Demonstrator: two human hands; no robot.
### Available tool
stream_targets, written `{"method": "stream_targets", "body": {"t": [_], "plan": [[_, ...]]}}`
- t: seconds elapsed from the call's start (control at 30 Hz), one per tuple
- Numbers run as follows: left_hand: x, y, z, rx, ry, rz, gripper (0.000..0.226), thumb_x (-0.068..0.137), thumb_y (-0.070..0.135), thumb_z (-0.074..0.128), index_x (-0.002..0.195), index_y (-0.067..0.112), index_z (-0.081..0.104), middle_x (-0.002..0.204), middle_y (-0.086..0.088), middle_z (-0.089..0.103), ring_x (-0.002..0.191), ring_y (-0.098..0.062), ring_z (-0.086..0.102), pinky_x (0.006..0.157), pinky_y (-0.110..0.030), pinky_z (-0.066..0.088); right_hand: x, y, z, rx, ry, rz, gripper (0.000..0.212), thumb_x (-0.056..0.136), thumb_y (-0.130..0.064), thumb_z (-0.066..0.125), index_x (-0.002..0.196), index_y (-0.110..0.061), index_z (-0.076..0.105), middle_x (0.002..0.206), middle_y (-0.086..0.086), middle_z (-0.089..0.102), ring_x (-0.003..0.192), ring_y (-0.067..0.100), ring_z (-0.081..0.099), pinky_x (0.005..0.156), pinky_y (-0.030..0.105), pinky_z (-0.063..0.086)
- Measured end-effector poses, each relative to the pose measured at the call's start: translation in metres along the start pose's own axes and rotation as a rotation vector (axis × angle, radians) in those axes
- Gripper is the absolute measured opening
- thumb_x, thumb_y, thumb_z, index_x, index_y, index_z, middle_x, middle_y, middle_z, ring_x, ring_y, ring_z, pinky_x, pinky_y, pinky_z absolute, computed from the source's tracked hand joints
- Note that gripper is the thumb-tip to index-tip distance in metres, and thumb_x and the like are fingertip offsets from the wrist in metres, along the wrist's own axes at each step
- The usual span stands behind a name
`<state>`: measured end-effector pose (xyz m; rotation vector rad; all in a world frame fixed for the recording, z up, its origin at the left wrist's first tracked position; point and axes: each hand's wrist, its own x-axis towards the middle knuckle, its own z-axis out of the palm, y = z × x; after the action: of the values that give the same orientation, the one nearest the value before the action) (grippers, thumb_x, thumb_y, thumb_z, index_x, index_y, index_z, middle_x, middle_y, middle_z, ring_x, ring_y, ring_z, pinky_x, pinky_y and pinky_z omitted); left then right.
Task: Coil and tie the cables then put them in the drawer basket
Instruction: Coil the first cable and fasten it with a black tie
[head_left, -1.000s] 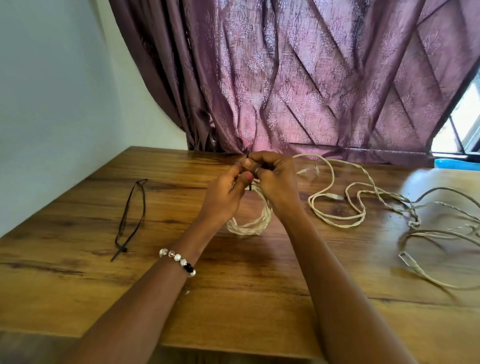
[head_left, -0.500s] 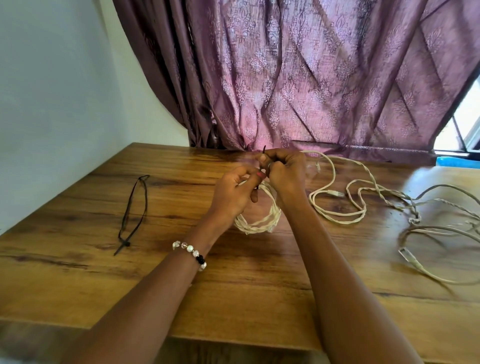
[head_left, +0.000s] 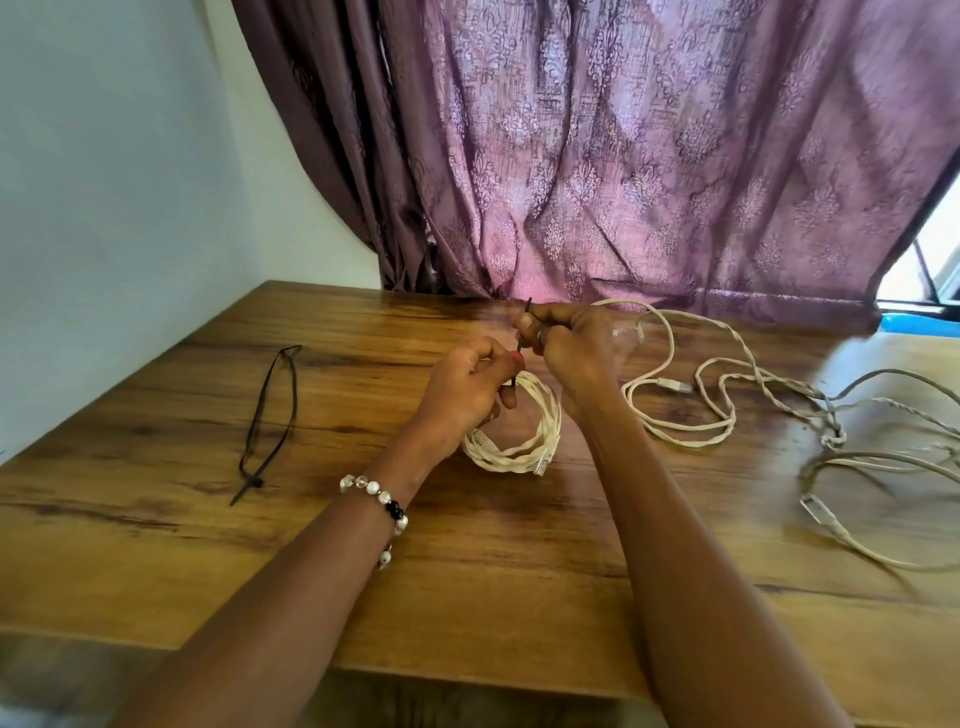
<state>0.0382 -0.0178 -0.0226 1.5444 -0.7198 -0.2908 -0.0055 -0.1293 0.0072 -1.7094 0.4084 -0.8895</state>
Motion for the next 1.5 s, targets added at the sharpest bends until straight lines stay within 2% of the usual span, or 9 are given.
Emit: {"method": "stream_targets", "body": {"t": [0.13, 0.23, 0.53, 0.67, 0.87, 1.0, 1.23, 1.37, 1.5], "plan": [[0.002, -0.002, 0.001, -0.038, 0.038, 0.043, 0.011, 0.092, 0.021, 0.062, 0.085, 0.013, 0.064, 0.062, -0.011, 0.063, 0.037, -0.007, 0.044, 0.04, -0.02, 0.033, -0.006, -0.01, -0.003, 0.278, -0.104, 0.144, 0.025, 0.091, 0.006, 0.051, 0.073, -0.005, 0.065, 0.065, 0.01, 0.061, 0.054, 0.012, 0.06, 0.051, 0.024, 0.05], [0.002, -0.001, 0.005, -0.031, 0.055, 0.076, 0.009, 0.091, 0.024, 0.064, 0.087, 0.016, 0.065, 0.062, -0.011, 0.064, 0.039, -0.011, 0.045, 0.041, -0.02, 0.035, -0.004, -0.014, -0.003, 0.362, -0.075, 0.206, 0.026, 0.092, 0.006, 0.049, 0.074, -0.004, 0.065, 0.06, 0.007, 0.059, 0.048, 0.01, 0.057, 0.046, 0.021, 0.046], [-0.001, 0.005, 0.007, 0.112, 0.049, 0.21, 0.022, 0.086, 0.025, 0.068, 0.067, 0.013, 0.065, 0.049, 0.002, 0.057, 0.043, -0.008, 0.047, 0.05, -0.024, 0.037, -0.001, -0.02, -0.012, 0.21, 0.01, 0.25, 0.035, 0.091, 0.005, 0.048, 0.061, -0.011, 0.058, 0.037, -0.008, 0.052, 0.044, 0.007, 0.045, 0.051, 0.023, 0.038], [-0.004, 0.005, 0.005, 0.122, 0.027, 0.269, 0.023, 0.086, 0.025, 0.069, 0.073, 0.006, 0.067, 0.049, 0.002, 0.054, 0.042, -0.01, 0.044, 0.047, -0.023, 0.035, -0.004, -0.025, -0.014, 0.265, 0.006, 0.301, 0.037, 0.092, 0.006, 0.044, 0.059, -0.011, 0.051, 0.033, -0.009, 0.049, 0.038, 0.005, 0.044, 0.054, 0.025, 0.037], [-0.006, 0.008, -0.002, 0.1, -0.041, 0.249, 0.009, 0.081, 0.019, 0.075, 0.077, 0.015, 0.068, 0.051, 0.008, 0.056, 0.044, -0.01, 0.046, 0.044, -0.021, 0.036, 0.0, -0.021, -0.014, 0.277, -0.015, 0.335, 0.036, 0.093, 0.005, 0.039, 0.064, -0.012, 0.052, 0.036, -0.011, 0.053, 0.054, 0.011, 0.046, 0.056, 0.025, 0.037], [-0.004, 0.011, -0.006, 0.14, -0.1, 0.217, 0.009, 0.084, 0.014, 0.072, 0.076, 0.016, 0.067, 0.047, 0.013, 0.054, 0.042, -0.004, 0.043, 0.042, -0.019, 0.035, 0.007, -0.014, -0.012, 0.256, -0.025, 0.353, 0.034, 0.088, 0.01, 0.036, 0.067, -0.008, 0.055, 0.049, -0.006, 0.058, 0.044, 0.006, 0.046, 0.045, 0.02, 0.034], [-0.007, 0.012, -0.009, 0.252, -0.108, 0.315, 0.014, 0.086, 0.02, 0.068, 0.078, 0.008, 0.069, 0.059, 0.012, 0.059, 0.048, 0.003, 0.049, 0.047, -0.014, 0.036, 0.007, -0.009, -0.007, 0.209, 0.027, 0.278, 0.036, 0.086, 0.013, 0.044, 0.057, -0.005, 0.059, 0.051, 0.004, 0.058, 0.041, 0.011, 0.043, 0.049, 0.026, 0.026], [-0.003, 0.008, -0.008, 0.242, -0.035, 0.33, 0.014, 0.086, 0.019, 0.068, 0.077, 0.008, 0.069, 0.056, 0.014, 0.058, 0.049, 0.003, 0.049, 0.051, -0.017, 0.035, 0.001, -0.02, -0.007, 0.191, 0.097, 0.126, 0.028, 0.085, 0.011, 0.051, 0.065, 0.0, 0.067, 0.047, 0.004, 0.055, 0.039, 0.008, 0.045, 0.043, 0.017, 0.035], [0.005, 0.002, -0.004, 0.216, 0.052, 0.249, 0.013, 0.088, 0.021, 0.066, 0.079, 0.013, 0.07, 0.05, 0.013, 0.054, 0.041, 0.003, 0.045, 0.049, -0.022, 0.033, -0.005, -0.025, -0.005, 0.06, 0.112, -0.064, 0.03, 0.084, 0.004, 0.06, 0.058, -0.009, 0.066, 0.048, 0.005, 0.055, 0.058, 0.014, 0.054, 0.052, 0.014, 0.041]]}}
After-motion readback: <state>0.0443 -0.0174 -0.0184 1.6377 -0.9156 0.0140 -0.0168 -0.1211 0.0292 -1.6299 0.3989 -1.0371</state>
